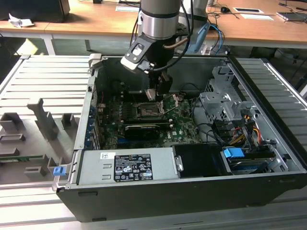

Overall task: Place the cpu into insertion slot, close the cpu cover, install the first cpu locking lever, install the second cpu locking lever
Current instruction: 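Place the cpu into insertion slot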

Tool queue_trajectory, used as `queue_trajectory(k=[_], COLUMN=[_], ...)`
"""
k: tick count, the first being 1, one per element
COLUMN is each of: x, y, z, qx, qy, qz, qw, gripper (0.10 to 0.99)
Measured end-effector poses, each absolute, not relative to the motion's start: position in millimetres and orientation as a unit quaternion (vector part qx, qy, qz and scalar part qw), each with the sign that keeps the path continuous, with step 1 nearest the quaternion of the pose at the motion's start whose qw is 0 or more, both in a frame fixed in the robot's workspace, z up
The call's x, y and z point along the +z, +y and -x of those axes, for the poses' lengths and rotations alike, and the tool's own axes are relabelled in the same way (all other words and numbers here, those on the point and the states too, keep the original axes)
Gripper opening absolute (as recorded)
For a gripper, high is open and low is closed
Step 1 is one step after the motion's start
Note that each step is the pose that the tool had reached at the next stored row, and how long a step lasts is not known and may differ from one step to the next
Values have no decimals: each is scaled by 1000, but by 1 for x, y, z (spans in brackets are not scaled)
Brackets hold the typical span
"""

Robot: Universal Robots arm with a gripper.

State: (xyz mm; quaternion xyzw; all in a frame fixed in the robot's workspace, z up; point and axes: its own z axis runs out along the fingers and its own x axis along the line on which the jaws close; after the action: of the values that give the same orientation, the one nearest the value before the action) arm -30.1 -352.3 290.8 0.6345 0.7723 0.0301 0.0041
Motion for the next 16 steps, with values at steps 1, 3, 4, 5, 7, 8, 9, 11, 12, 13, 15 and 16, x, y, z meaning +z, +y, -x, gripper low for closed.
queue_trajectory(k=[1, 3, 4, 5, 7, 8, 9, 11, 12, 13, 15, 16], x=[289, 285, 282, 280, 277, 273, 269, 266, 263, 261, 257, 255], y=[-352, -352, -352, -352, -352, -352, -352, -351, -350, -350, -349, -348], z=[30, 30, 30, 30, 30, 30, 30, 31, 31, 31, 32, 33], qx=[30, 30, 30, 30, 30, 29, 29, 29, 29, 29, 29, 29], qy=[766, 754, 745, 739, 726, 715, 712, 713, 714, 716, 718, 719], qz=[-642, -657, -667, -674, -687, -698, -701, -701, -699, -698, -695, -695], qw=[4, 5, 5, 6, 6, 6, 7, 7, 7, 6, 6, 6], gripper=[529, 529, 529, 529, 529, 529, 529, 529, 529, 529, 529, 529])
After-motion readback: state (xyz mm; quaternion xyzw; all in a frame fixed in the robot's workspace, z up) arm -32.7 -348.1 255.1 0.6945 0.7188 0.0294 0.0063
